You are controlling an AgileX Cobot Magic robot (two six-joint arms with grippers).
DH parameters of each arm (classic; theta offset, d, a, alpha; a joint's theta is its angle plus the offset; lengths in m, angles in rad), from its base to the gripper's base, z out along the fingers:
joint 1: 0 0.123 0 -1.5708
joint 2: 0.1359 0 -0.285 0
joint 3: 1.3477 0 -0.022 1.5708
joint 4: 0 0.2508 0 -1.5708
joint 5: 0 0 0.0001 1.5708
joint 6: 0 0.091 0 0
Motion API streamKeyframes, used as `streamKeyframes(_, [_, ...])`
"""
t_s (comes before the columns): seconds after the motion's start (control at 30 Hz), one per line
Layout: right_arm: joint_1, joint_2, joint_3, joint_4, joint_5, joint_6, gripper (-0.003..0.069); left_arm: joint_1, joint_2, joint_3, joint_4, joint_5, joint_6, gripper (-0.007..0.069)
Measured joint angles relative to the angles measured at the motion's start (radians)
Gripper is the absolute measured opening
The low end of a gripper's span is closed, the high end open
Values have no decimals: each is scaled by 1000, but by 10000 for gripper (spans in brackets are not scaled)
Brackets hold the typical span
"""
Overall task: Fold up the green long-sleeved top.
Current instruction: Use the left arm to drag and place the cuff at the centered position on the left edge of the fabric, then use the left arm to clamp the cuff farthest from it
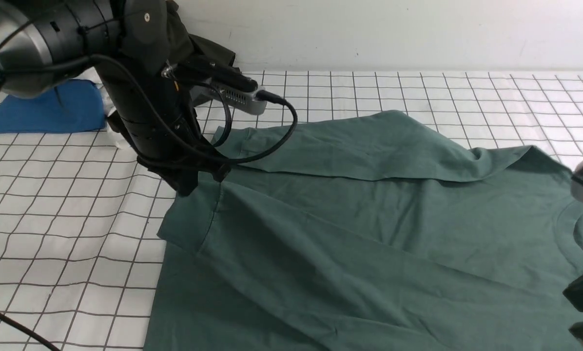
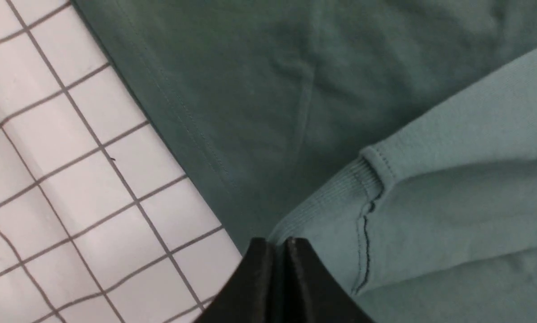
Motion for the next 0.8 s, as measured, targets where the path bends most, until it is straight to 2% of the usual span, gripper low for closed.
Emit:
streamKeyframes(0.13, [0,0,0,0,0,2,-15,10,54,-2,2,-12,0,26])
streamKeyframes(0.2, [0,0,0,0,1,2,-15,17,101,-2,2,-50,-3,77])
streamKeyframes(0.3, [0,0,0,0,1,2,-15,27,131,-8,4,-97,-29,169])
streamKeyframes(0.4, [0,0,0,0,-1,2,-15,42,152,-43,3,-140,-85,291])
streamKeyframes(0.43, [0,0,0,0,-7,2,-15,51,166,-74,3,-154,-106,349])
streamKeyframes(0.53, [0,1,-2,0,-30,4,-15,80,216,-163,0,-192,-137,440])
streamKeyframes(0.8, [0,1,-7,0,-104,29,-15,126,407,-373,-12,-345,-214,479])
